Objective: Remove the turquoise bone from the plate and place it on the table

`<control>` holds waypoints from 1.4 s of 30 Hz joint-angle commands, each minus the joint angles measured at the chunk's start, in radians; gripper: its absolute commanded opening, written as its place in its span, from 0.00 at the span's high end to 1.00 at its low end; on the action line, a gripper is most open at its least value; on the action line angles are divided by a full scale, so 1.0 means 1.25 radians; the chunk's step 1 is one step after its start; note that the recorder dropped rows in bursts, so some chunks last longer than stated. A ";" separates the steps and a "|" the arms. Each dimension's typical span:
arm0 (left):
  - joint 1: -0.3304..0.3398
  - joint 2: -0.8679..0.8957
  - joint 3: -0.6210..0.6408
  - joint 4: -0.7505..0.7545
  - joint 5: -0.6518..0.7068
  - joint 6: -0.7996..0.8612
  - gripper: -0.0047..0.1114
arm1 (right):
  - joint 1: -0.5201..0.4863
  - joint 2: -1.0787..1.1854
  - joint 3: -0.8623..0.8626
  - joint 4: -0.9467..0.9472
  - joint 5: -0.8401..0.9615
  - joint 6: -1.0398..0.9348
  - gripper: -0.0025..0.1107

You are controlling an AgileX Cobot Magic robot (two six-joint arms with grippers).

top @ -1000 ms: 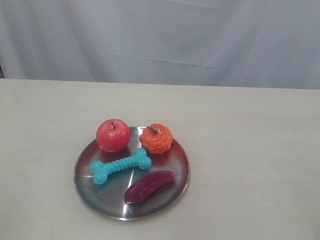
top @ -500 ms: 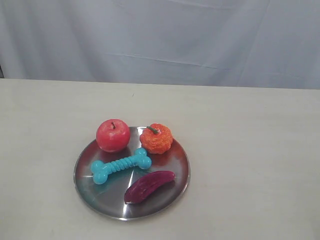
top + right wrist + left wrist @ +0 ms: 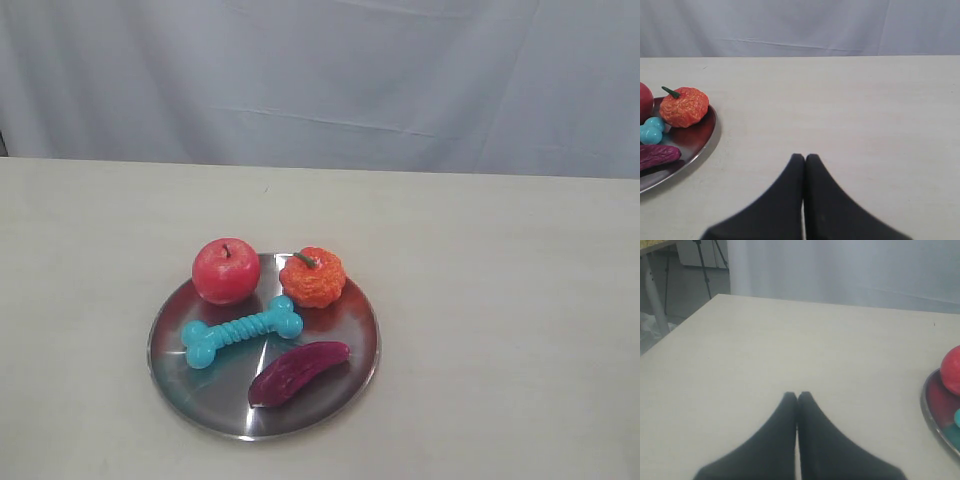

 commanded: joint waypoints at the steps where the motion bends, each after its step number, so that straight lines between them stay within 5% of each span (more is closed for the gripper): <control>1: -0.006 -0.001 0.003 0.000 -0.002 -0.001 0.96 | -0.006 -0.005 0.002 -0.006 -0.006 -0.001 0.97; 24: -0.006 -0.001 0.003 0.000 -0.002 -0.001 0.96 | -0.006 -0.005 0.002 -0.006 -0.006 -0.001 0.97; 35: -0.006 -0.001 0.003 0.000 -0.002 -0.001 0.96 | -0.006 -0.005 0.002 -0.029 -0.429 -0.030 0.97; 42: -0.006 -0.001 0.003 0.000 -0.002 -0.001 0.96 | -0.006 -0.005 0.002 -0.029 -0.560 -0.026 0.97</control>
